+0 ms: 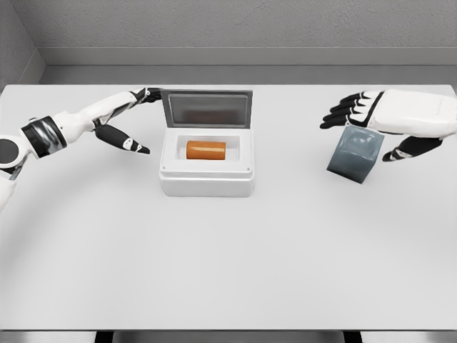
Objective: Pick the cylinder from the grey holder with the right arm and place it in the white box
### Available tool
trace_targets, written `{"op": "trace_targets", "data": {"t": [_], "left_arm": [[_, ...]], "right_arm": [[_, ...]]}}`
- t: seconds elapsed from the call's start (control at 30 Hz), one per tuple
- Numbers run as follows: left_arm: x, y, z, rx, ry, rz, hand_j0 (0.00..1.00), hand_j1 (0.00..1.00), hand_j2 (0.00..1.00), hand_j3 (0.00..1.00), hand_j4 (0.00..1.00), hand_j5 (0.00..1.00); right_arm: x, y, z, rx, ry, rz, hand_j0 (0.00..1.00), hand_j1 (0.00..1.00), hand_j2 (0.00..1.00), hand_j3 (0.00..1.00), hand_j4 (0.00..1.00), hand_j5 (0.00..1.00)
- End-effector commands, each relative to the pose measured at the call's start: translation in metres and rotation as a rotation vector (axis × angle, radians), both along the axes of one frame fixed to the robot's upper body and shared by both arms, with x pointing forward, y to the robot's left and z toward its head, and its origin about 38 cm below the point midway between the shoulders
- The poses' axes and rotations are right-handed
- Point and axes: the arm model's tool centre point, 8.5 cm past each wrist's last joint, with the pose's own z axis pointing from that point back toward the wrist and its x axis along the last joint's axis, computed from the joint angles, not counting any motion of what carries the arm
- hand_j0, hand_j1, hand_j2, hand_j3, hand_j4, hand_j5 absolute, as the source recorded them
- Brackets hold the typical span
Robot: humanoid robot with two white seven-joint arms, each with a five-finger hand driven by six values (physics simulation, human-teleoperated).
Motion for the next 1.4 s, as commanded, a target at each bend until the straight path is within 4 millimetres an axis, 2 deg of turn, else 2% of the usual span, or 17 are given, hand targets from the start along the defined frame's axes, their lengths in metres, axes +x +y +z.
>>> {"op": "trace_targets", "data": {"t": [0.0,0.03,0.1,0.67,0.83,0.93,1.0,1.03,1.37], "left_arm": [[-0.001,-0.001,0.004,-0.014,-0.006,-0.004,1.00,1.00,1.00,1.00,1.00,1.00],[-0.003,0.007,0.006,0.000,-0.010,0.001,1.00,1.00,1.00,1.00,1.00,1.00],[-0.005,0.009,0.007,-0.006,-0.010,0.001,1.00,1.00,1.00,1.00,1.00,1.00],[-0.015,-0.003,0.012,-0.008,-0.031,-0.050,1.00,1.00,1.00,1.00,1.00,1.00],[-0.014,0.010,0.012,0.000,-0.027,-0.022,1.00,1.00,1.00,1.00,1.00,1.00],[-0.005,0.036,0.000,-0.064,0.035,0.074,1.00,1.00,1.00,1.00,1.00,1.00],[-0.003,0.047,0.005,-0.074,0.023,0.104,1.00,1.00,1.00,1.00,1.00,1.00],[-0.002,0.050,0.002,-0.075,0.031,0.119,1.00,1.00,1.00,1.00,1.00,1.00],[-0.002,0.065,-0.004,-0.072,0.049,0.165,1.00,1.00,1.00,1.00,1.00,1.00]], "right_arm": [[0.000,0.000,0.001,0.005,0.002,-0.003,1.00,1.00,1.00,1.00,1.00,1.00],[0.000,0.000,0.001,0.005,0.002,-0.003,1.00,1.00,1.00,1.00,1.00,1.00],[0.000,0.000,0.000,0.006,0.004,-0.002,1.00,1.00,1.00,1.00,1.00,1.00],[-0.001,0.001,-0.001,0.007,0.005,0.002,1.00,1.00,1.00,1.00,1.00,1.00],[-0.001,0.001,-0.002,0.006,0.008,0.000,1.00,1.00,1.00,1.00,1.00,1.00],[-0.001,0.001,0.000,0.007,0.005,0.000,1.00,1.00,1.00,1.00,1.00,1.00],[-0.001,0.001,-0.001,0.006,0.006,0.002,1.00,1.00,1.00,1.00,1.00,1.00],[-0.001,0.001,-0.001,0.006,0.006,0.002,1.00,1.00,1.00,1.00,1.00,1.00],[-0.001,0.001,-0.002,0.006,0.009,0.002,1.00,1.00,1.00,1.00,1.00,1.00]]}}
